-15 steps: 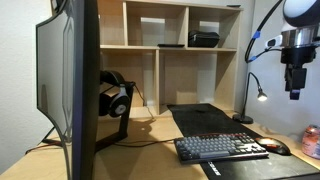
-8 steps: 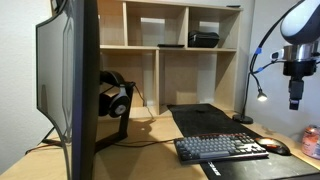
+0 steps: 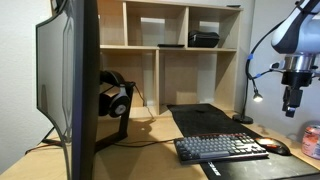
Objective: Turn the reading light around to face the left of the table
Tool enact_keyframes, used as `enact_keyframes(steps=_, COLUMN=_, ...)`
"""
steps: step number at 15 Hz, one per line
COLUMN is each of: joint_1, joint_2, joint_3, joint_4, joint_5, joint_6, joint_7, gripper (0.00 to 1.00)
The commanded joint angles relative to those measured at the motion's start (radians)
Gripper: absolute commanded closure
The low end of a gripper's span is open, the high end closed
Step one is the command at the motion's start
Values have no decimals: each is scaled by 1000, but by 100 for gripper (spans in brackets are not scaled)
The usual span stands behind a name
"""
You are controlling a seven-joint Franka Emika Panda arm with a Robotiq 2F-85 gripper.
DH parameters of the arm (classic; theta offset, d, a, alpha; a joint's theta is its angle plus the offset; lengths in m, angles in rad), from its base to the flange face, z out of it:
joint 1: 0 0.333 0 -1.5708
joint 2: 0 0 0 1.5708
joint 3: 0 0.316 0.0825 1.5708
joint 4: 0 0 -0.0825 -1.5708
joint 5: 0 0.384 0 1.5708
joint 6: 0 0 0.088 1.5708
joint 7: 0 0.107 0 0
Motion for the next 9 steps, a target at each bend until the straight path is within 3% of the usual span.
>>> enact_keyframes(steps=1, joint_1=-47, joint_2=62, joint_3=18, joint_4=76, joint_5=69, joint_6=-95, joint_7=-162, gripper=0)
enact_keyframes(steps=6, joint_1=-67, joint_2=34, joint_3=43, joint_4=134, joint_5=117, joint_6=-181, joint_7=-236, gripper=0)
enact_keyframes(steps=9, joint_1=-69, joint_2=-26, joint_3=62, joint_4=142, joint_5=61, joint_6=-248, joint_7=-196, gripper=0)
